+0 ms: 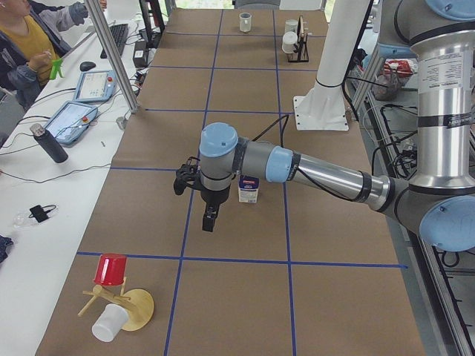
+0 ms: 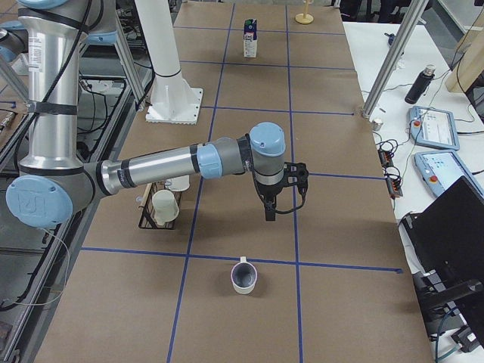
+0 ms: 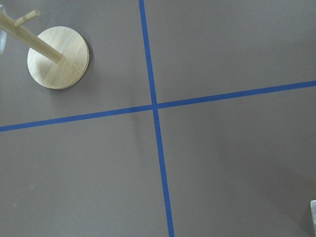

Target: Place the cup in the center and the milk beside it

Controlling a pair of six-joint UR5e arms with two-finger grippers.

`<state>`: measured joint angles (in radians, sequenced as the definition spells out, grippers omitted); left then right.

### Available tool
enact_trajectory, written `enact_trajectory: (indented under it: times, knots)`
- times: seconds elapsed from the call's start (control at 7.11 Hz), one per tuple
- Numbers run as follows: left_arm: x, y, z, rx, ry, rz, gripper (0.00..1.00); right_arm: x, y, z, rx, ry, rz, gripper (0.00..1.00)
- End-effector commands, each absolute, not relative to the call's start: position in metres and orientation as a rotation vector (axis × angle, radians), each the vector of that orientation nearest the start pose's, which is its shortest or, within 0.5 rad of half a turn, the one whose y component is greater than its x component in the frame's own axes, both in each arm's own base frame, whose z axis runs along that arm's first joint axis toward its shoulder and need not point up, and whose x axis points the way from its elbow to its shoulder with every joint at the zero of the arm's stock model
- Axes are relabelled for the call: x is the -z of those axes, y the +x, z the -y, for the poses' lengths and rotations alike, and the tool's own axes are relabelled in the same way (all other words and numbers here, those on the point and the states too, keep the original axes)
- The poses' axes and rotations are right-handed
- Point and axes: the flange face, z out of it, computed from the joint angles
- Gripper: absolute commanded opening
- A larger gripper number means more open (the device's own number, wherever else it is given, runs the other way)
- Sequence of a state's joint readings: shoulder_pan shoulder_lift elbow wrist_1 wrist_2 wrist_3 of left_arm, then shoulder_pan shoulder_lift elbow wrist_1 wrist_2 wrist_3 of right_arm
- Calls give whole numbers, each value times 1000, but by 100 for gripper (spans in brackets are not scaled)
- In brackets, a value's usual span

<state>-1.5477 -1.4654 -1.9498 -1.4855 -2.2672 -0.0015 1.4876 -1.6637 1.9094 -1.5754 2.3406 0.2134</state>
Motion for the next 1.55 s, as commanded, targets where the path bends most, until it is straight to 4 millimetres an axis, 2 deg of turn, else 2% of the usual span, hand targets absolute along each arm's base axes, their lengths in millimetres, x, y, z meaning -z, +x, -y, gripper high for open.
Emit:
enact_trajectory:
  times: [0.0,0.28,0.56,1.13,1.27,1.41]
  knots:
    - [-535,-58,446,-89,175,-697,98,-551,23,461,-33,85,786,100]
    - [-537,-58,446,-87,170,-697,98,-547,23,460,-32,90,789,100]
    - [-539,-58,446,-84,166,-697,98,-554,24,442,-37,73,798,100]
    - [-535,-58,446,-87,173,-697,98,-553,25,439,-37,80,786,100]
    - [-535,-58,446,-87,174,-697,98,-559,27,429,-33,73,771,100]
    - [-535,-58,446,-87,174,-697,98,-577,27,429,4,61,759,100]
